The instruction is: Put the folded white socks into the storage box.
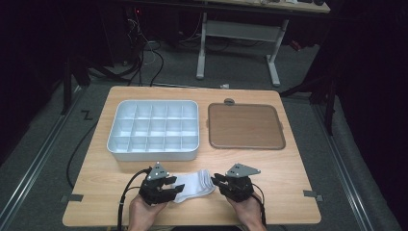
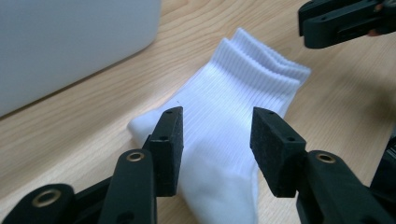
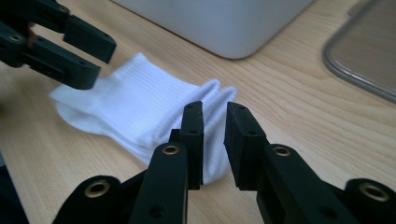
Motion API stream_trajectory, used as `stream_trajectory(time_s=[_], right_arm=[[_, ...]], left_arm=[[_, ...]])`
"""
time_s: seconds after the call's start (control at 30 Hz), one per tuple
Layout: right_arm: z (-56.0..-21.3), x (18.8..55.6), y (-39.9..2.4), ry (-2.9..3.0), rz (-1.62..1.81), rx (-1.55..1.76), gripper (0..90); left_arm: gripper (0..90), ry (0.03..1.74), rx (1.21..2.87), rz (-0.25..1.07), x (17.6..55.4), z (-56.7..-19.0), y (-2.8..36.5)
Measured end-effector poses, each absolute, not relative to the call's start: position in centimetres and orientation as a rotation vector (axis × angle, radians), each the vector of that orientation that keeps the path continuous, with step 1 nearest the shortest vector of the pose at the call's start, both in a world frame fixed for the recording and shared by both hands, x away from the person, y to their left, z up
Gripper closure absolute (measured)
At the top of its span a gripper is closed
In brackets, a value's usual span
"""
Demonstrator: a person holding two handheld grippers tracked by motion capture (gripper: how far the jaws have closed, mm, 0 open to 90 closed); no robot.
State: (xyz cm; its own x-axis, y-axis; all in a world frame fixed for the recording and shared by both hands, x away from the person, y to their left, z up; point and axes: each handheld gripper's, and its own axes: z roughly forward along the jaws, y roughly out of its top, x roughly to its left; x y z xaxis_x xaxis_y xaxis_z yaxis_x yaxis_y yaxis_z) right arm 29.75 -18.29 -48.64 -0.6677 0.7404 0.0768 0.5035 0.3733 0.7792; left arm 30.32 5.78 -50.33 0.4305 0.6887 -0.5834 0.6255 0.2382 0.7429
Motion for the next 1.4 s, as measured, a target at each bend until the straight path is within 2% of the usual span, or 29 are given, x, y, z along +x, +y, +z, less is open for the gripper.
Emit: stream_trajectory(time_s=[0.23,0.47,0.57,0.77,1.1,1.4], right_arm=[[-48.6,29.9,-15.6,2.415,1.173,1.009,77.4],[-49.8,30.7,-14.4,2.469,1.065,1.005,73.1],[-50.3,30.8,-14.4,2.481,1.035,1.016,75.5],[-50.8,30.9,-14.6,2.493,1.016,1.021,86.4],[-49.7,30.3,-15.3,2.431,1.098,1.018,87.0],[-50.2,30.4,-16.6,2.414,1.073,1.070,86.8]], left_arm=[[55.5,1.254,1.444,0.086,30.0,-51.0,5.8],[54.9,1.243,1.438,0.083,30.1,-51.2,5.4],[54.8,1.238,1.443,0.083,30.1,-51.2,5.4],[54.8,1.240,1.432,0.078,30.3,-51.2,5.4],[55.5,1.233,1.448,0.070,30.2,-51.4,4.7],[56.7,1.207,1.524,0.099,29.9,-52.7,3.2]])
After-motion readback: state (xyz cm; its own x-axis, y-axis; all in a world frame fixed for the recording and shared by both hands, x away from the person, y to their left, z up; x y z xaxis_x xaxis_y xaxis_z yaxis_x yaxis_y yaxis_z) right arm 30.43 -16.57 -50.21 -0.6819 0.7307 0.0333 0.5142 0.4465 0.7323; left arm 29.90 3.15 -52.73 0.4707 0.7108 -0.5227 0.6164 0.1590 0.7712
